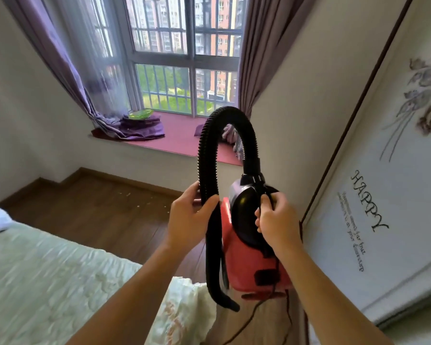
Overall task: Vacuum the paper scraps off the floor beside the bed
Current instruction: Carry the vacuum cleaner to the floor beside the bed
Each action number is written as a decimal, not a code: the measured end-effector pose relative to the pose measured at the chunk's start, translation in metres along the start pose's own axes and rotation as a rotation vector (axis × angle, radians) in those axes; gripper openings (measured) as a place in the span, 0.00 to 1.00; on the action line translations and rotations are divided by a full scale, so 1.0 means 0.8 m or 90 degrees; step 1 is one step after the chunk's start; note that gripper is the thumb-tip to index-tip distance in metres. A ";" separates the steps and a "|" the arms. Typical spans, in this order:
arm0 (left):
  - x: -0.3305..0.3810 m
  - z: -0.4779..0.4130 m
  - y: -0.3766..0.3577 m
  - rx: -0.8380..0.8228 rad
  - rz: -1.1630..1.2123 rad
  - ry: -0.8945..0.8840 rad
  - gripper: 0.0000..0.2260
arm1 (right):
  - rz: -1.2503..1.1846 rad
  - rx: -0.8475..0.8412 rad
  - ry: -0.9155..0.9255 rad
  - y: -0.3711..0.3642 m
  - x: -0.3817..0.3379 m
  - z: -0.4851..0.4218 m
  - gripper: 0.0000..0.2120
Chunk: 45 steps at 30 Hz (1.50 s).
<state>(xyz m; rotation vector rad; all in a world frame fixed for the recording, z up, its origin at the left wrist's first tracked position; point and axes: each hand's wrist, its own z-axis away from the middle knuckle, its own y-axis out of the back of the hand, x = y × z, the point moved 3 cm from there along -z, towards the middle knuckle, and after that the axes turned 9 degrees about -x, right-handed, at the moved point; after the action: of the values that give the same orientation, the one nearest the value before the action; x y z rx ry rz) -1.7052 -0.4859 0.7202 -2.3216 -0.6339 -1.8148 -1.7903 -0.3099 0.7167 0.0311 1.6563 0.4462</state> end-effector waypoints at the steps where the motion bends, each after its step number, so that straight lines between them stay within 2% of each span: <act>1: -0.006 -0.018 0.000 0.006 0.004 0.002 0.04 | 0.004 -0.006 0.002 -0.003 -0.001 -0.020 0.10; 12: -0.114 -0.243 0.018 0.078 -0.001 0.004 0.07 | 0.051 -0.048 -0.014 -0.074 0.020 -0.249 0.10; 22: -0.142 -0.415 0.069 0.156 -0.039 -0.019 0.08 | 0.028 -0.089 0.024 -0.140 -0.021 -0.440 0.10; 30: -0.197 -0.519 0.104 0.276 -0.124 0.017 0.12 | 0.008 -0.207 0.063 -0.218 0.004 -0.596 0.10; 35: -0.209 -0.580 0.124 0.395 -0.182 0.027 0.12 | 0.006 -0.327 0.095 -0.275 -0.003 -0.694 0.10; 45: -0.216 -0.600 0.215 0.562 -0.288 0.073 0.08 | -0.011 -0.490 0.173 -0.423 -0.064 -0.774 0.11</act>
<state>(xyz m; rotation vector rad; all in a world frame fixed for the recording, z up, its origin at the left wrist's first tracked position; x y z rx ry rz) -2.0997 -0.8517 0.7116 -1.5399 -1.6286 -1.3392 -2.2976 -0.8027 0.7039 -0.6354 1.6449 1.0835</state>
